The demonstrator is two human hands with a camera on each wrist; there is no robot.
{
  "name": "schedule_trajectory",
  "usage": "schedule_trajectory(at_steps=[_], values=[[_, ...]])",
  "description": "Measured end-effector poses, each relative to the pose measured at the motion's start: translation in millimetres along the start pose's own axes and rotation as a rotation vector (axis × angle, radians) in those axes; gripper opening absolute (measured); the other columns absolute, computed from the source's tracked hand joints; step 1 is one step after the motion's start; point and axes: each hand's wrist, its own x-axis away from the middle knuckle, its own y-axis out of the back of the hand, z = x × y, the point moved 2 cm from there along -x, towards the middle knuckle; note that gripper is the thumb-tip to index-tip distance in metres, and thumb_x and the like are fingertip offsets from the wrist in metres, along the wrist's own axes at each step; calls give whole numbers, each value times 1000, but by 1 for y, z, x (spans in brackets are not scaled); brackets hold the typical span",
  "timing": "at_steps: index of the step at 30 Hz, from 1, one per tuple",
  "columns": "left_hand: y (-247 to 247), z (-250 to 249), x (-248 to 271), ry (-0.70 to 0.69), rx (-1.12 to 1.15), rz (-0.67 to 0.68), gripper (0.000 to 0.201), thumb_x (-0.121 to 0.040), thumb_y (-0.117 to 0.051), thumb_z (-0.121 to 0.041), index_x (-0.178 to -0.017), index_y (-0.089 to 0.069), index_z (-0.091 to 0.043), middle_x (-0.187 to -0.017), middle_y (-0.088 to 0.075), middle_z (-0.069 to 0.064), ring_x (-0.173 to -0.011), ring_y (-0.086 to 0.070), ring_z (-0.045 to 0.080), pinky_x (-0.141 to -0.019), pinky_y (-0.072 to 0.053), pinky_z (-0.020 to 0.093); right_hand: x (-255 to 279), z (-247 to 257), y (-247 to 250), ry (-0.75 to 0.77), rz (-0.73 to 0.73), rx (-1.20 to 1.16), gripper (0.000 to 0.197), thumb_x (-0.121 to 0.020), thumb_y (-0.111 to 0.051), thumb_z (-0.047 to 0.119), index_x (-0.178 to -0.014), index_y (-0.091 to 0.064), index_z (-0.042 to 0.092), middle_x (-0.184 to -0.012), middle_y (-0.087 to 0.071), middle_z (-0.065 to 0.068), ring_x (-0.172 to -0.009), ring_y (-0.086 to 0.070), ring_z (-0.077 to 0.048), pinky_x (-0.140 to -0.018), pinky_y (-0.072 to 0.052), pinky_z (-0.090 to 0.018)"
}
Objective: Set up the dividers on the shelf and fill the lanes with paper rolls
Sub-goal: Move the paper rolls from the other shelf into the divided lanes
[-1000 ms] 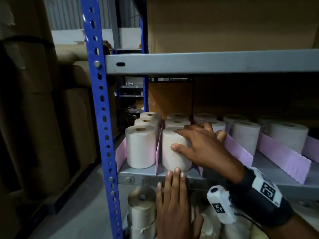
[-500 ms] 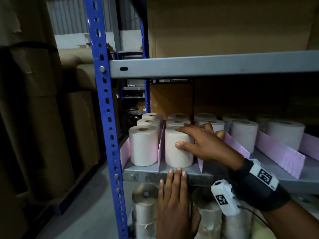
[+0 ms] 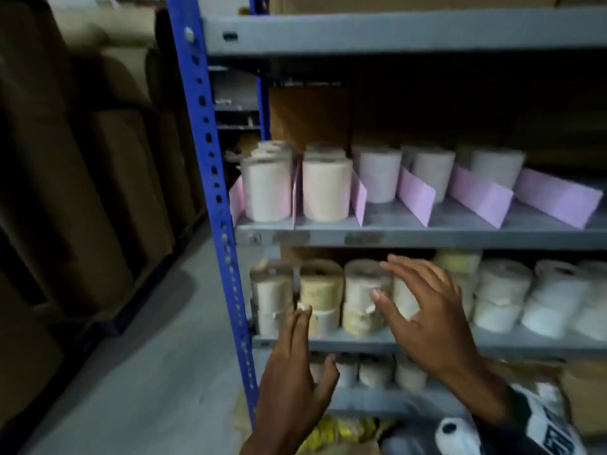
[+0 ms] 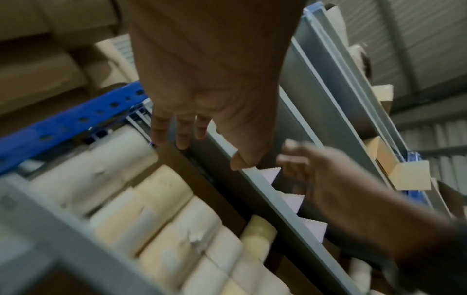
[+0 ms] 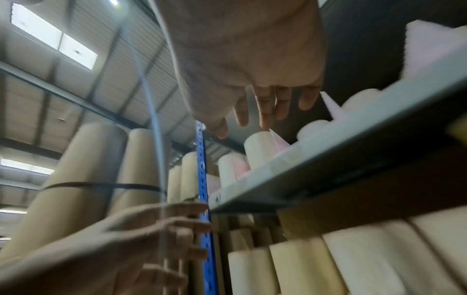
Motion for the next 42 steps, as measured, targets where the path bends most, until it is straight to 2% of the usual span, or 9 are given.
schedule_trajectory(at_steps=[4,8,14,18,22,28,32,37,42], values=[[-24,-14,40,40,100,55,71,-94,-65,-39,-154,-29,-32,-156,-38,-10,-141,-40,10,-110,-41,26,89,-20,20,-202,89,-5,37,-88,-60,48,-113,-68,22,-115,-66,8,-110,-60,-15,-94,-46,-28],[-58,-50,67,21,168,146,61,-94,-66,-34,-149,-42,-25,-149,-49,-3,-133,-51,16,-106,-46,32,154,-42,58,-396,110,98,37,-87,-59,51,-112,-68,24,-110,-66,12,-104,-62,-13,-92,-46,-22],[-102,-118,82,-133,230,327,54,-94,-58,-44,-145,-45,-31,-141,-51,-11,-123,-58,11,-96,-52,35,218,-76,124,-625,38,177,40,-86,-64,49,-116,-68,22,-114,-68,6,-107,-64,-16,-88,-55,-37],[-133,-169,81,-212,240,371,48,-92,-56,-47,-137,-53,-32,-129,-57,-15,-114,-62,8,-88,-56,35,251,-111,169,-763,-25,222,37,-84,-72,33,-119,-67,21,-111,-69,3,-105,-64,-18,-90,-53,-38],[-175,-228,73,-245,257,383,40,-91,-60,-43,-130,-59,-32,-118,-61,-15,-104,-63,8,-78,-57,34,270,-159,219,-884,-82,193,34,-85,-71,36,-118,-67,28,-109,-68,11,-104,-63,-11,-87,-51,-28],[-258,-333,42,-302,305,370,34,-90,-66,-34,-123,-65,-31,-116,-66,-16,-103,-63,3,-87,-51,23,275,-240,310,-906,-189,133,39,-78,-59,61,-112,-63,42,-104,-63,28,-101,-57,6,-84,-45,-17],[-304,-407,15,-376,316,361,31,-91,-63,-40,-121,-65,-34,-112,-65,-20,-99,-62,-1,-82,-52,24,247,-288,368,-927,-332,5,39,-76,-64,56,-112,-65,41,-105,-65,27,-100,-61,6,-84,-56,-33],[-342,-472,-26,-457,350,291,35,-88,-57,-52,-120,-64,-41,-111,-65,-25,-100,-60,-7,-80,-53,22,188,-332,418,-821,-452,-13,31,-80,-65,56,-110,-59,54,-107,-67,24,-103,-61,5,-88,-55,-34],[-378,-509,-73,-483,350,249,37,-88,-56,-54,-121,-65,-40,-112,-65,-27,-104,-60,-7,-82,-53,20,126,-375,448,-724,-606,-98,37,-74,-64,62,-109,-61,48,-105,-68,21,-103,-63,-1,-89,-56,-37]])
